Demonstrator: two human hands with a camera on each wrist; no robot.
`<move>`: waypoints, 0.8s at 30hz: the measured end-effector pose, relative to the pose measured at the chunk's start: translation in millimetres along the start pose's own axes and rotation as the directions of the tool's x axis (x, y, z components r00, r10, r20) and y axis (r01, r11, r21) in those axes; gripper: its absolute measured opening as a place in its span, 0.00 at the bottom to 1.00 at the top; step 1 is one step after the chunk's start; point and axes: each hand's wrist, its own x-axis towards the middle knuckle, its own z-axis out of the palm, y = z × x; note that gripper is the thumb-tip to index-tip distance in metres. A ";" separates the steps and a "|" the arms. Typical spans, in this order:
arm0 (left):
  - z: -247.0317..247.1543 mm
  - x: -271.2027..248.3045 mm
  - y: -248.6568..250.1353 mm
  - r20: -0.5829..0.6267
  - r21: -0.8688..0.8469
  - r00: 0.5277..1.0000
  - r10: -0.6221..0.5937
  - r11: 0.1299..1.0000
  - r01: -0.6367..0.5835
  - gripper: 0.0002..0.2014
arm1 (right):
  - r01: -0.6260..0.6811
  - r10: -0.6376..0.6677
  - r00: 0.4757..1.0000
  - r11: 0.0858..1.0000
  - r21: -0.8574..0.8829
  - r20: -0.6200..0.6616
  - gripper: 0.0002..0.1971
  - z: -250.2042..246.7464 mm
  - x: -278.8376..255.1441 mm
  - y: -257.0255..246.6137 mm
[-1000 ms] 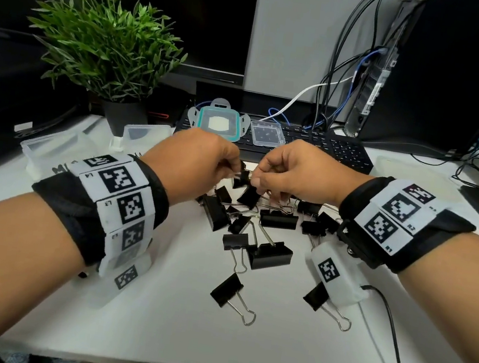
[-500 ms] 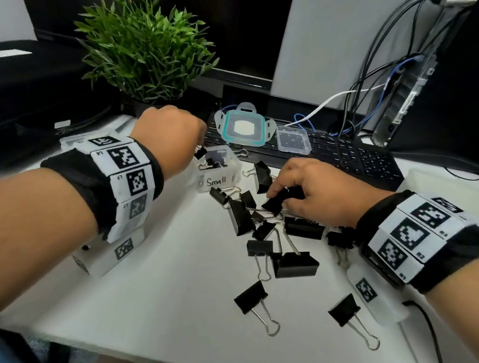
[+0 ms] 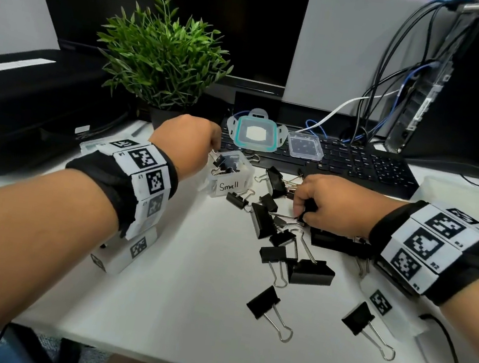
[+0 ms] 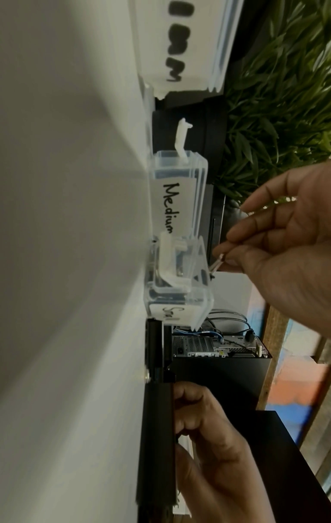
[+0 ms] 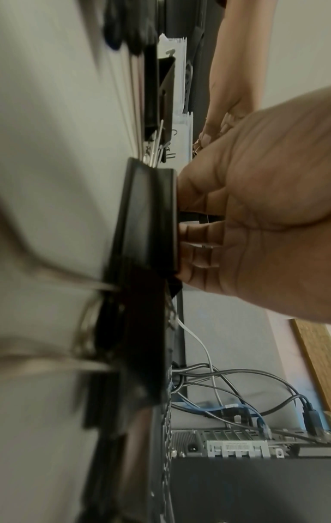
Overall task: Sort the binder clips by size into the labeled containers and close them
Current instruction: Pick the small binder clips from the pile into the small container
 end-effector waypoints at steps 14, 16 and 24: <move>3.3 -4.2 12.6 0.134 -0.015 0.947 0.291 0.956 -0.291 0.14 | 0.038 -0.037 0.997 0.999 0.022 -0.071 0.22 -1.8 1.4 1.9; 3.7 -6.2 18.5 0.140 -0.022 0.925 0.354 0.935 -0.354 0.13 | 0.078 -0.078 0.997 0.997 0.021 -0.024 0.27 -1.3 0.3 -0.8; 5.7 -14.5 42.6 0.236 -0.012 0.835 0.496 0.861 -0.508 0.17 | 0.122 -0.123 0.990 0.992 0.020 0.071 0.23 1.5 -0.8 -2.6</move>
